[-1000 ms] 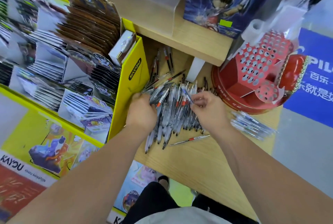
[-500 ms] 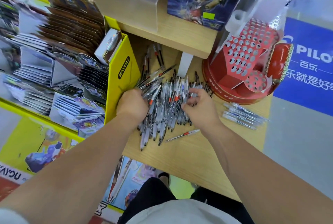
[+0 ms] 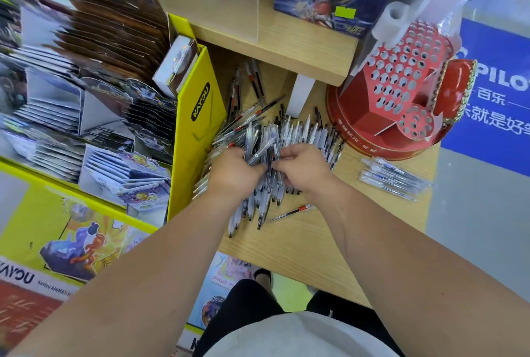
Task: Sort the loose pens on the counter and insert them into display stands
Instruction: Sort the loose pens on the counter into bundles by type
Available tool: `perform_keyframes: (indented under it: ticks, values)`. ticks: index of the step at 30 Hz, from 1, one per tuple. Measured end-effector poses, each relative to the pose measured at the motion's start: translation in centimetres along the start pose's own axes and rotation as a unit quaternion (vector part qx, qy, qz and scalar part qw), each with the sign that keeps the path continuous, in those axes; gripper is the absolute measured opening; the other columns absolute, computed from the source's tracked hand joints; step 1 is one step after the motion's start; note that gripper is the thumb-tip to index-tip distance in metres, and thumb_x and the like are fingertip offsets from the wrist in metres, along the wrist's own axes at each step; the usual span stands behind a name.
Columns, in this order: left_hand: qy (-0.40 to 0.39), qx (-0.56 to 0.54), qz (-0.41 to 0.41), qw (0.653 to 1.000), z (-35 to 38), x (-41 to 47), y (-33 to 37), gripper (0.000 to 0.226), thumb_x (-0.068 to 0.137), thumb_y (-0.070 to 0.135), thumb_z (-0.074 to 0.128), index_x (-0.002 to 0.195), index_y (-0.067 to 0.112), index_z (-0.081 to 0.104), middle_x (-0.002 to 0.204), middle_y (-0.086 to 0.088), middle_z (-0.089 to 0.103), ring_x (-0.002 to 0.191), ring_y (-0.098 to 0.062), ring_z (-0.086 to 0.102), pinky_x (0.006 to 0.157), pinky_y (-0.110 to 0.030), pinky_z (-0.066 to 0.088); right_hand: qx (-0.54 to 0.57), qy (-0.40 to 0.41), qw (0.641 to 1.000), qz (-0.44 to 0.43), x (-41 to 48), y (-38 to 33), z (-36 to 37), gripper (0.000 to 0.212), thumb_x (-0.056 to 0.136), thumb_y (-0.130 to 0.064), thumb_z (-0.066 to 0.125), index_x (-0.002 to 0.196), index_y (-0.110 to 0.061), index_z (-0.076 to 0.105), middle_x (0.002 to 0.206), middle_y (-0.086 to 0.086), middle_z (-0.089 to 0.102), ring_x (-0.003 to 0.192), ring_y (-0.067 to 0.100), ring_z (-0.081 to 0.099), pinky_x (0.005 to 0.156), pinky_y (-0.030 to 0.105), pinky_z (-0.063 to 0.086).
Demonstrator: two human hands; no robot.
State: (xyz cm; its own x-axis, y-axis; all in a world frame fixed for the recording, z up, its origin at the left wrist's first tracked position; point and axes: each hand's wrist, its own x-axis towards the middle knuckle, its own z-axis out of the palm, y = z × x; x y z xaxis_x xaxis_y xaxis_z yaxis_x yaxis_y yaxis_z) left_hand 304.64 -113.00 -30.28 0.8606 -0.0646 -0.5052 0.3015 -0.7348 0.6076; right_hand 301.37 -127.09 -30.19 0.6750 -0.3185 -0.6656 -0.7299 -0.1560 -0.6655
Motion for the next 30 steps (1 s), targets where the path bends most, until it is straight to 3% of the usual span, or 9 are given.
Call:
perform_keyframes:
  ticks: [4,7,9,13,16,18,21,24,30]
  values:
    - [-0.006,0.034,-0.001,0.999,0.3,0.0,0.6,0.031,0.078,0.034,0.083,0.076,0.009,0.065,0.068,-0.008,0.067,0.061,-0.024,0.065,0.051,-0.032,0.049,0.051,-0.024,0.998,0.012,-0.7,0.3,-0.5,0.040,0.091,-0.006,0.069,0.130,-0.004,0.059,0.095,0.004,0.064,0.065,0.015,0.058,0.058,0.028,0.050]
    - [-0.003,0.033,-0.009,0.999,0.3,-0.3,1.0,0.036,0.083,0.022,0.076,0.062,0.013,0.048,0.054,0.000,0.047,0.048,-0.019,0.047,0.038,-0.024,0.026,0.074,-0.022,0.997,0.016,-1.0,0.3,-1.2,0.040,0.093,-0.005,0.067,0.132,-0.004,0.058,0.093,0.005,0.064,0.066,0.014,0.058,0.058,0.025,0.051]
    - [0.002,0.016,-0.017,1.000,0.1,-0.5,0.7,0.040,0.083,0.016,0.071,0.061,0.014,0.038,0.054,0.001,0.034,0.047,-0.018,0.034,0.038,-0.024,0.019,0.077,-0.020,0.997,0.014,-1.1,0.4,-1.5,0.040,0.091,-0.004,0.067,0.130,-0.003,0.058,0.088,0.008,0.065,0.060,0.014,0.056,0.055,0.024,0.051]
    - [-0.003,-0.068,-0.048,0.996,-0.3,-0.7,-0.6,0.019,0.081,0.018,0.070,0.080,0.000,0.065,0.059,-0.006,0.051,0.047,-0.018,0.042,0.045,-0.023,0.033,0.044,-0.014,0.999,0.004,-1.1,0.3,-1.7,0.034,0.087,-0.005,0.069,0.121,-0.005,0.063,0.088,0.009,0.067,0.060,0.016,0.058,0.060,0.031,0.054]
    - [-0.009,-0.154,-0.067,0.986,-0.7,-1.1,-1.2,0.027,0.084,0.021,0.067,0.087,-0.005,0.063,0.065,-0.010,0.053,0.054,-0.019,0.042,0.051,-0.028,0.032,0.021,-0.003,1.000,-0.003,-1.0,0.0,-1.9,0.017,0.083,-0.008,0.069,0.100,-0.007,0.067,0.068,0.008,0.061,0.057,0.020,0.055,0.060,0.038,0.052]
    - [-0.037,-0.199,-0.072,0.977,-1.4,-1.7,-1.4,0.021,0.089,0.024,0.064,0.086,0.003,0.063,0.064,-0.008,0.050,0.057,-0.019,0.041,0.054,-0.030,0.031,0.015,-0.007,1.000,-0.013,-1.0,-0.5,-1.8,0.010,0.083,-0.009,0.071,0.092,-0.010,0.066,0.068,0.008,0.061,0.059,0.021,0.056,0.060,0.038,0.050]
    - [-0.111,-0.226,-0.065,0.966,-2.4,-3.0,-1.5,0.014,0.098,0.020,0.060,0.085,0.015,0.063,0.052,0.006,0.046,0.049,-0.013,0.037,0.050,-0.027,0.029,0.031,-0.036,0.999,-0.026,-1.5,-0.9,-1.3,0.018,0.086,-0.011,0.074,0.102,-0.011,0.065,0.082,0.007,0.068,0.065,0.018,0.060,0.064,0.036,0.055]
    - [-0.164,-0.234,-0.050,0.957,-2.7,-4.4,-1.5,0.018,0.101,0.017,0.058,0.083,0.018,0.061,0.052,0.006,0.046,0.047,-0.010,0.036,0.046,-0.023,0.029,0.060,-0.070,0.996,-0.021,-3.1,-0.4,-1.5,0.031,0.090,-0.013,0.073,0.119,-0.012,0.063,0.100,0.007,0.069,0.072,0.014,0.063,0.064,0.026,0.057]
    - [-0.182,-0.227,-0.073,0.954,0.3,-6.8,-1.1,0.020,0.100,0.021,0.060,0.081,0.014,0.063,0.059,-0.004,0.048,0.044,-0.011,0.036,0.044,-0.024,0.028,0.026,-0.057,0.998,-0.005,-5.0,3.7,-4.8,0.016,0.090,-0.011,0.073,0.105,-0.016,0.069,0.089,0.003,0.069,0.071,0.015,0.063,0.062,0.025,0.054]
